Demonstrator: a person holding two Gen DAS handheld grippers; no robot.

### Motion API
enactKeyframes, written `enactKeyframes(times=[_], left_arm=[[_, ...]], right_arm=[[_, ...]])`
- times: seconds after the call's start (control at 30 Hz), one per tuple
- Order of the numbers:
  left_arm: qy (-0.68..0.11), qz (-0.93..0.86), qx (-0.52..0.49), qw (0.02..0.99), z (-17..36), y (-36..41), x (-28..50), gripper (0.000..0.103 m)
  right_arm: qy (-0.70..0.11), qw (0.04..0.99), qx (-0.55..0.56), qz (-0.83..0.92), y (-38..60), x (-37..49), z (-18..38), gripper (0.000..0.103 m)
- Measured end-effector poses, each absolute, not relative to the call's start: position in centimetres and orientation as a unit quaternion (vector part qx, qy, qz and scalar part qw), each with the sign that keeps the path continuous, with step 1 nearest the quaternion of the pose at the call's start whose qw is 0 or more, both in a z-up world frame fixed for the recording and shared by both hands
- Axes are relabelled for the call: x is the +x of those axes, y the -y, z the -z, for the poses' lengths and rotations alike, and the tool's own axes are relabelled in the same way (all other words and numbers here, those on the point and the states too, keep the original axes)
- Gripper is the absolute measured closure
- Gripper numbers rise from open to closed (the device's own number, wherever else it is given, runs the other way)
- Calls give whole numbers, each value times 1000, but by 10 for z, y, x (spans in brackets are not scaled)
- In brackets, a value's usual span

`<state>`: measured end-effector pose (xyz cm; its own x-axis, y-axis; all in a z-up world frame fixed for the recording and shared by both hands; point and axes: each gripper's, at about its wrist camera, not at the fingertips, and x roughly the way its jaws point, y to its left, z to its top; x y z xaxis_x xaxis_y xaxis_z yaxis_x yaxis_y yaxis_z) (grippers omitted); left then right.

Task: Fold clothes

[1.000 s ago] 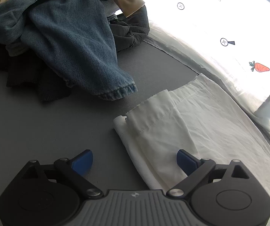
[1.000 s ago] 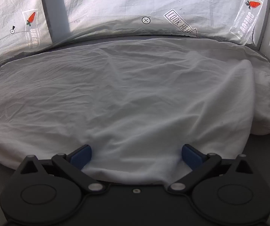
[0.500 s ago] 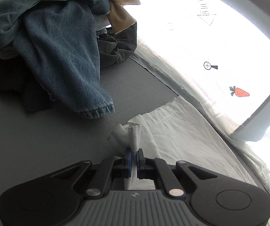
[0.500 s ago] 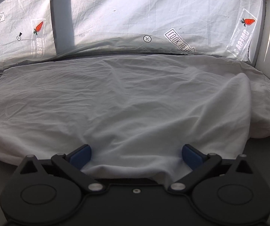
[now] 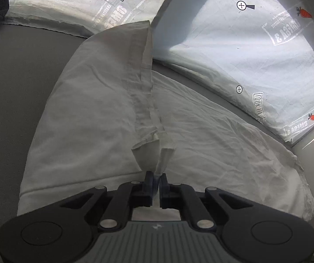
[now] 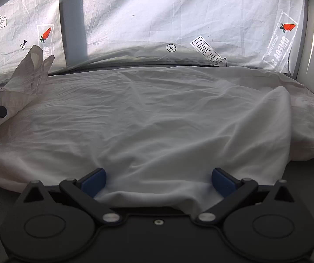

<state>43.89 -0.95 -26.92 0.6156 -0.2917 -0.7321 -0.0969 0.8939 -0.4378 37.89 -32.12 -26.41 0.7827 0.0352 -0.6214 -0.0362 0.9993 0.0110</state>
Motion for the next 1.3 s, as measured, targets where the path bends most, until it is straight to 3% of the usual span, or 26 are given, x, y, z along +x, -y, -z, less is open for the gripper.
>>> enactKeyframes(times=[0.1,0.27,0.33,0.47,0.6,0.73,0.83,0.9,0.97,1.3], left_arm=[[-429,62,-250,866,273,-2,431,96],[-427,42,-266,863,259,-22,427,74],[-418,25,-263,869,252,-31,422,58],[-400,-9,-256,880,239,-49,413,51],[-384,-46,-248,888,227,-67,404,47],[-428,-108,-238,865,247,-94,405,47],[-429,-116,-256,858,257,-105,397,43],[-426,-114,-252,861,258,-105,396,40],[-429,-114,-234,865,258,-99,398,36],[-443,-122,-183,869,261,-83,408,29]], right_arm=[[-331,943,-2,-24,323,379,263,0],[-348,937,0,-23,322,384,259,0],[-375,927,0,-24,322,390,252,0],[-418,908,23,-38,325,397,235,0],[-407,907,88,-67,328,398,216,13],[-396,903,128,-106,317,412,199,27],[-393,887,181,-162,305,431,191,41],[-402,870,208,-195,295,448,192,59],[-419,852,227,-217,282,466,199,66],[-478,745,393,-249,243,533,257,68]])
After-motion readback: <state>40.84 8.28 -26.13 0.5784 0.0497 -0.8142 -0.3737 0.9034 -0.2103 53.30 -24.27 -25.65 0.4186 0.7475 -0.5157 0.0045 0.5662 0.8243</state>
